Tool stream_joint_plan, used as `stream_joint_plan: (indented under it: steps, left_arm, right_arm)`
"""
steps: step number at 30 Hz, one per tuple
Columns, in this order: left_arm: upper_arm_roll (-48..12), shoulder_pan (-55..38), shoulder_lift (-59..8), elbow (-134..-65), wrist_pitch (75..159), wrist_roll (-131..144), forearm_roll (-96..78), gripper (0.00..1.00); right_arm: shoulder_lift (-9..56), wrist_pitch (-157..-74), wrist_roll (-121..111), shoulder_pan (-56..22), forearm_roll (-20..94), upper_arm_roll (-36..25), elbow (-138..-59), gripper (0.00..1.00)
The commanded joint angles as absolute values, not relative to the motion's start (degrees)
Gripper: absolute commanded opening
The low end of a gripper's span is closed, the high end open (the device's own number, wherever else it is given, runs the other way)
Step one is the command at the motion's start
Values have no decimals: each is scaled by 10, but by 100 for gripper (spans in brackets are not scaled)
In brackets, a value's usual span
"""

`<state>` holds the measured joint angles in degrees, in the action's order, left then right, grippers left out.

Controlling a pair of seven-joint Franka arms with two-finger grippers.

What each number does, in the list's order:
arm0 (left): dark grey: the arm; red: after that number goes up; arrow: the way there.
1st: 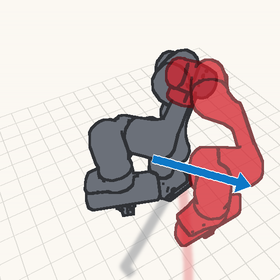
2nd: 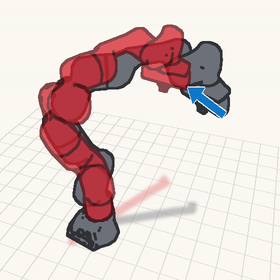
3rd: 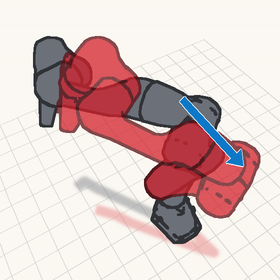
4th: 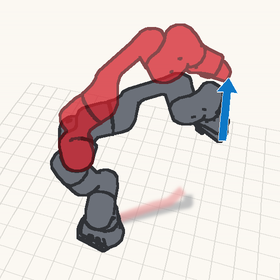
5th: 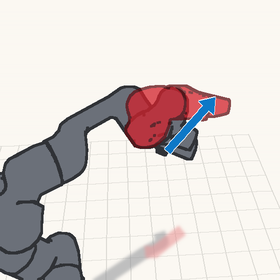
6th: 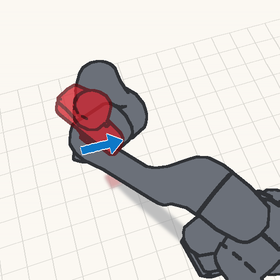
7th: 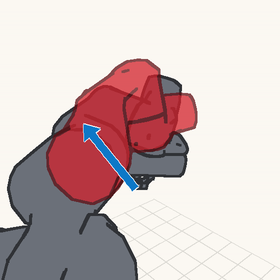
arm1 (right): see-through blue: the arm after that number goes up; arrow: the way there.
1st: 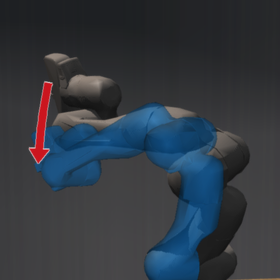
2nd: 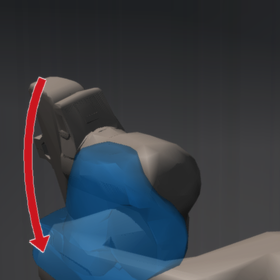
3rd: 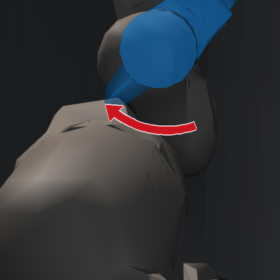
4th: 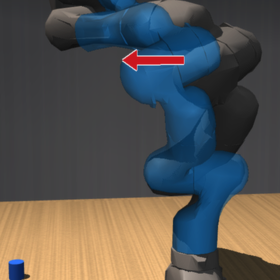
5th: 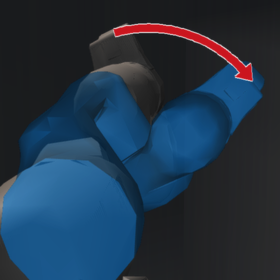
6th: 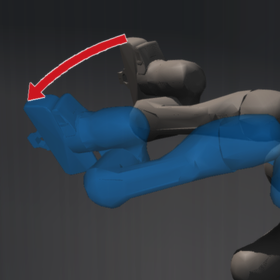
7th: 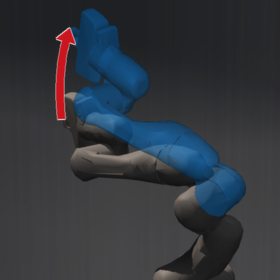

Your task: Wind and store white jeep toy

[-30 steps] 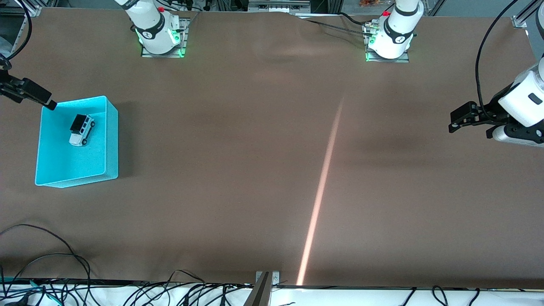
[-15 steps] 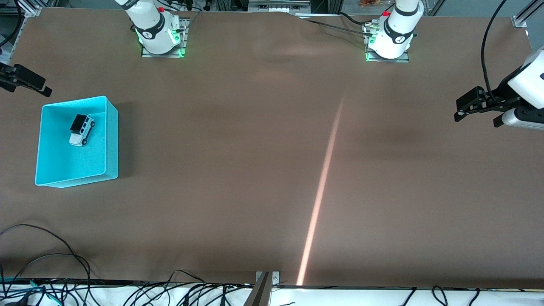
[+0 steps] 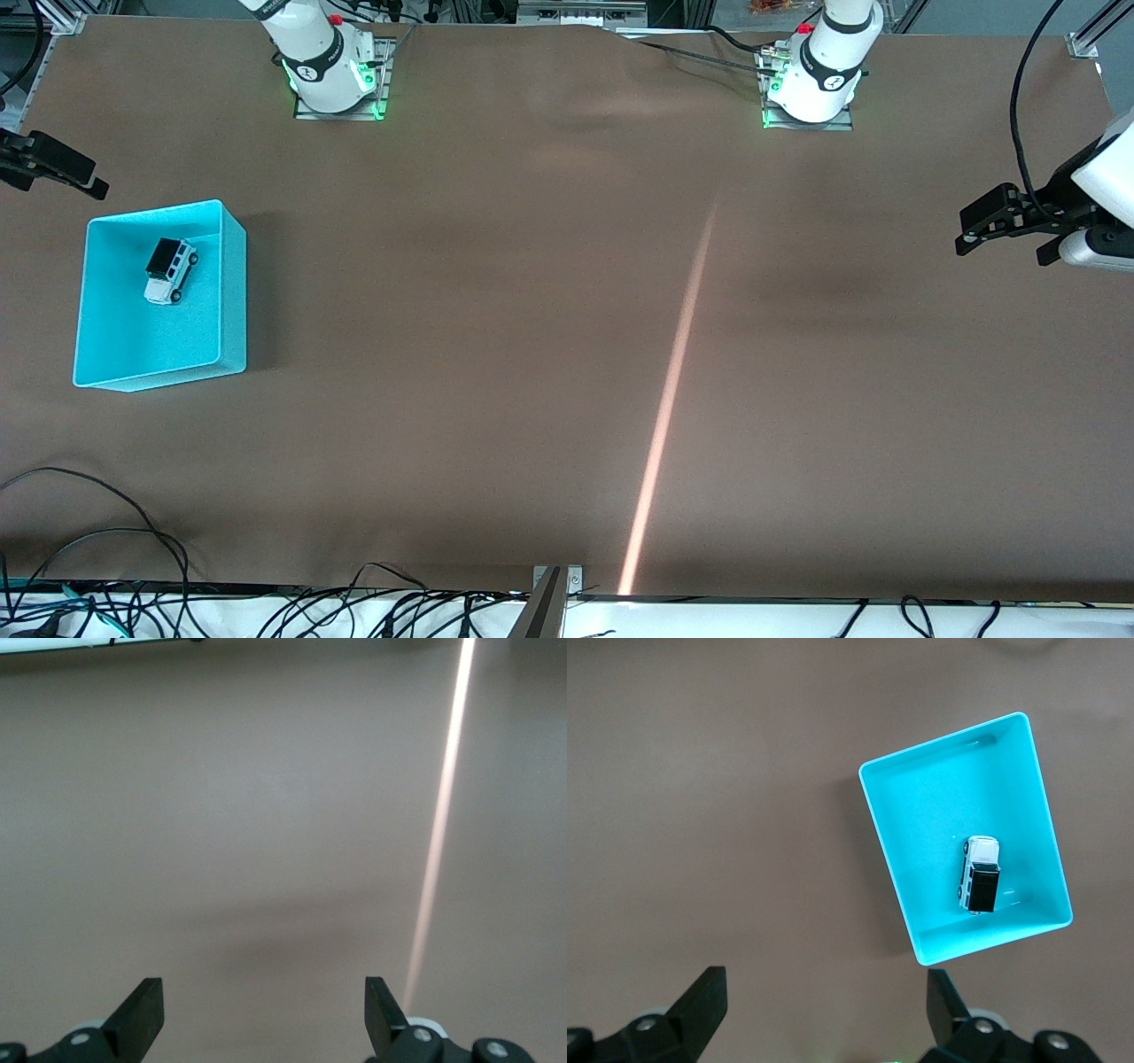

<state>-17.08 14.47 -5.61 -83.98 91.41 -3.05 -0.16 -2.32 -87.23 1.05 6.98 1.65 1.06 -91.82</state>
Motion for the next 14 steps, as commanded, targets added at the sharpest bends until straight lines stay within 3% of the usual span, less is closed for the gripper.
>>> stream_joint_plan:
  steps: [1,11,14]
  left_arm:
    - [-141,139,-49,-846,913,-38,-10,100]
    - [10,-6,-45,-851,911,-37,-19,100]
    - [24,-17,-46,-851,911,-38,-21,100]
  right_arm:
    - [-15,-852,-11,73,24,13,-899,100]
    - [-15,-853,-11,73,23,13,-899,100]
    - [-15,-853,-11,73,22,13,-899,100]
